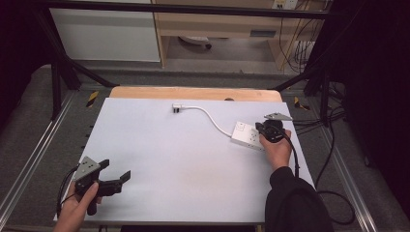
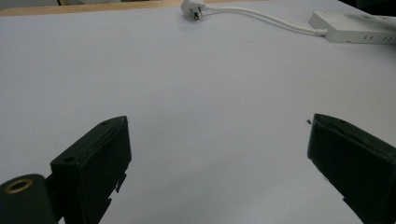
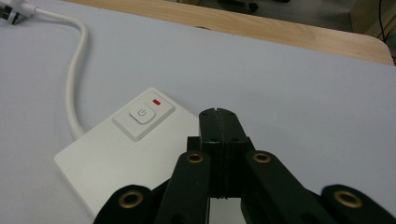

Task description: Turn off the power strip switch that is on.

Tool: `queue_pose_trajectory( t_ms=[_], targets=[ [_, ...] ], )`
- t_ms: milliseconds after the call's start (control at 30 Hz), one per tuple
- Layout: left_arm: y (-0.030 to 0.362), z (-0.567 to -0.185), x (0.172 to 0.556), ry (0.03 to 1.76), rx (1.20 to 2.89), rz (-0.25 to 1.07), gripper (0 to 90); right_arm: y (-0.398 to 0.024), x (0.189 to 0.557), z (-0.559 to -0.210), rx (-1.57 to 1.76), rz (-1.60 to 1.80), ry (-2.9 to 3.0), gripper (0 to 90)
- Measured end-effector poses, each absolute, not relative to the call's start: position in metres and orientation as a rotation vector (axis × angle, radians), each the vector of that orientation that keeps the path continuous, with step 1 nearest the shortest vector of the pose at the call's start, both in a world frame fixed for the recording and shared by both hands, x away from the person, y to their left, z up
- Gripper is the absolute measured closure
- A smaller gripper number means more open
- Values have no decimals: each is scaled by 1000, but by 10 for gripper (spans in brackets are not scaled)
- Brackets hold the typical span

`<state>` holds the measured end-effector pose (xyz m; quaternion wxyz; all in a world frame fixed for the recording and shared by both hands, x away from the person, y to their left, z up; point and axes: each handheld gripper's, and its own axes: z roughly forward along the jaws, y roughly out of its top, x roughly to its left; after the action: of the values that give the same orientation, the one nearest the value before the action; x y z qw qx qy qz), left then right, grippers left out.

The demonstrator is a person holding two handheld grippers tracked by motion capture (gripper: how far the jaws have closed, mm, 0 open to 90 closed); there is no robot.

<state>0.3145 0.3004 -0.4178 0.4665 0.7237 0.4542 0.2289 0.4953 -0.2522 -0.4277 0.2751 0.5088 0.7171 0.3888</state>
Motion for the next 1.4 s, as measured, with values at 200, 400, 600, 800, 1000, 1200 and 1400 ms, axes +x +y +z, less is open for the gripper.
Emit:
queue_pose_trajectory(
  t_ms=[200,400,600,800,1000,1200,1400],
  targets=[
    [301,-418,314,1118,1775,561,63,-251,493,-423,1358,1092,1931,764],
    [300,-418,314,1123,1773,562,63,-247,491,-420,1400,1117,1937,417],
    [301,-418,314,1128,1771,559,62,-245,489,-415,1415,1129,1929,187],
    [302,-418,313,1134,1766,557,62,-245,483,-405,1393,1175,1918,83],
    [301,-418,312,1135,1766,558,62,-240,480,-397,1385,1198,1936,63],
    [302,-418,312,1137,1766,556,62,-236,475,-388,1355,1218,1928,54],
    [302,-417,312,1133,1765,557,62,-238,467,-380,1314,1251,1929,40]
  ],
)
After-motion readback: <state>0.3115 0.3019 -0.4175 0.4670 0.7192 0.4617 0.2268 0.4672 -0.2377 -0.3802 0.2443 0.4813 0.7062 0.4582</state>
